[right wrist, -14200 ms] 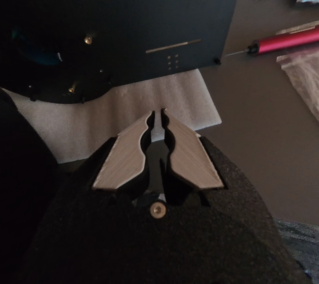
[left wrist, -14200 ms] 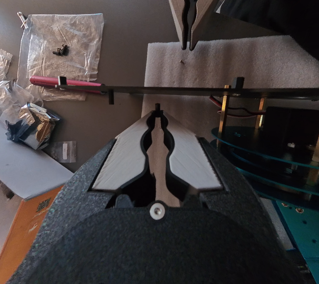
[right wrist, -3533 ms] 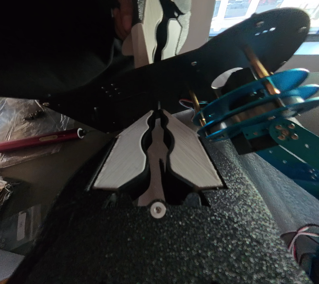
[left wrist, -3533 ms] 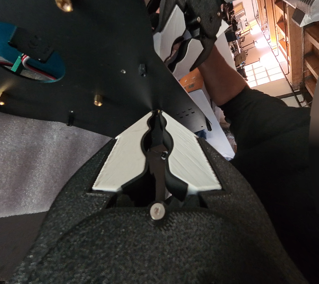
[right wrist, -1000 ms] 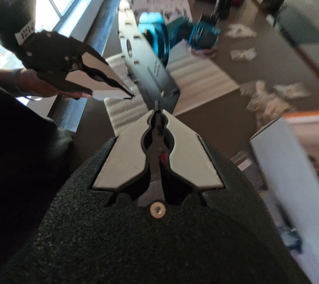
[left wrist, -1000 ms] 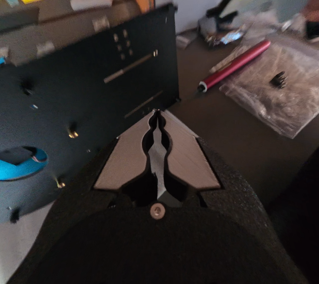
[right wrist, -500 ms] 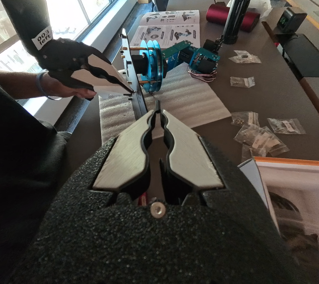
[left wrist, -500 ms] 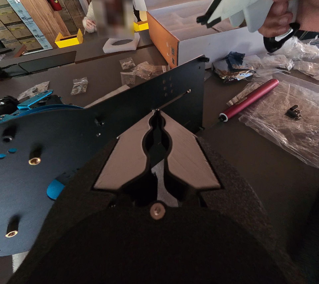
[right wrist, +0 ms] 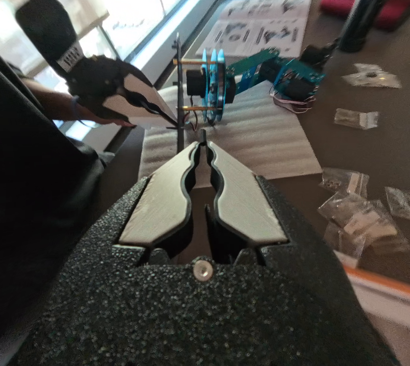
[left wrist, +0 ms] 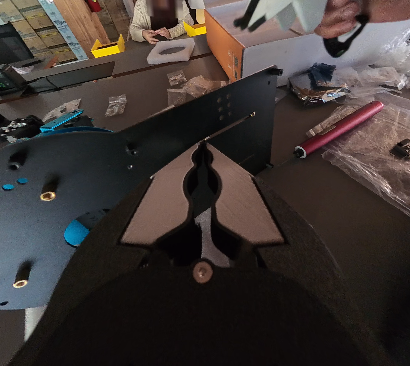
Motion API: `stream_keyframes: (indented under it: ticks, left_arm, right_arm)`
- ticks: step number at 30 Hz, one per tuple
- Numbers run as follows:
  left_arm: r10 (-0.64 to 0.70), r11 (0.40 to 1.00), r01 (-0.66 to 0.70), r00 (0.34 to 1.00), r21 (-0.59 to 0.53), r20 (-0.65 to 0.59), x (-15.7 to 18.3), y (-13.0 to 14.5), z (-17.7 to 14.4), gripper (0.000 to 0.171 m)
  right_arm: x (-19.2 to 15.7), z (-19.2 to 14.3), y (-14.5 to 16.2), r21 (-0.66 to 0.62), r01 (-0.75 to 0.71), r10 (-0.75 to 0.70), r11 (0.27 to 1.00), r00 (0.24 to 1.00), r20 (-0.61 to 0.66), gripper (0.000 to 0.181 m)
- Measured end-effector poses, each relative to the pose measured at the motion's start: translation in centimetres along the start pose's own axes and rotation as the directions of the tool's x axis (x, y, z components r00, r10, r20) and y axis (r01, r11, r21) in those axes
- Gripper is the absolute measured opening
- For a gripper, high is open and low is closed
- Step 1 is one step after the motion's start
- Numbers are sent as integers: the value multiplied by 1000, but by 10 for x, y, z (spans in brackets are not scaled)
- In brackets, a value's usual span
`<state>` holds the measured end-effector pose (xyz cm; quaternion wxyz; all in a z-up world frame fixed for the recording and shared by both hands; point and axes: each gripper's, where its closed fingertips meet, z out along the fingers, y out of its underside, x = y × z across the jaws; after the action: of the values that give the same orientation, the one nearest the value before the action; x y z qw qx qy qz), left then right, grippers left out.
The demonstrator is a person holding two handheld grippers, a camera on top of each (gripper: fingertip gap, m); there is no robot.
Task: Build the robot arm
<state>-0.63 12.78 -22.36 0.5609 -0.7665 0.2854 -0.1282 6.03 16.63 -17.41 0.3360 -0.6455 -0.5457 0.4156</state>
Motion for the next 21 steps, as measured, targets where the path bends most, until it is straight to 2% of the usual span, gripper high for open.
stream_keyframes:
  ticks: [1,3,6,9,10,13,16,18,21]
  left_arm:
    - [-6,1000,6,1000,4,17,0,0,0,0]
    - [-22,1000,21,998,8,62,-1,1,0,0]
    - [-62,998,59,991,23,118,-1,1,0,0]
    - [-89,996,83,986,44,139,0,1,0,0]
    - [-96,994,89,988,55,125,3,1,-1,0]
    - [-123,988,119,992,96,37,21,-1,-2,0]
    - [-251,967,253,967,43,-50,40,8,9,1]
    - [-304,949,311,946,50,-110,49,5,14,0]
    - [-314,944,322,943,69,-108,50,2,20,0]
  right_arm:
    - [5,10,1,-39,40,-39,998,999,34,5]
    - [3,33,4,-114,109,-86,987,979,187,4]
    - [-7,59,27,-234,257,-131,937,885,446,5]
    - [-8,69,52,-339,317,-53,886,795,604,5]
    - [-7,69,56,-377,317,-12,870,778,628,5]
    - [0,74,59,-436,357,-15,826,787,616,5]
    - [-5,66,63,-493,411,-1,767,769,639,5]
    - [-1,58,64,-519,461,-15,719,758,653,6]
    - [4,45,60,-524,554,-31,647,705,708,6]
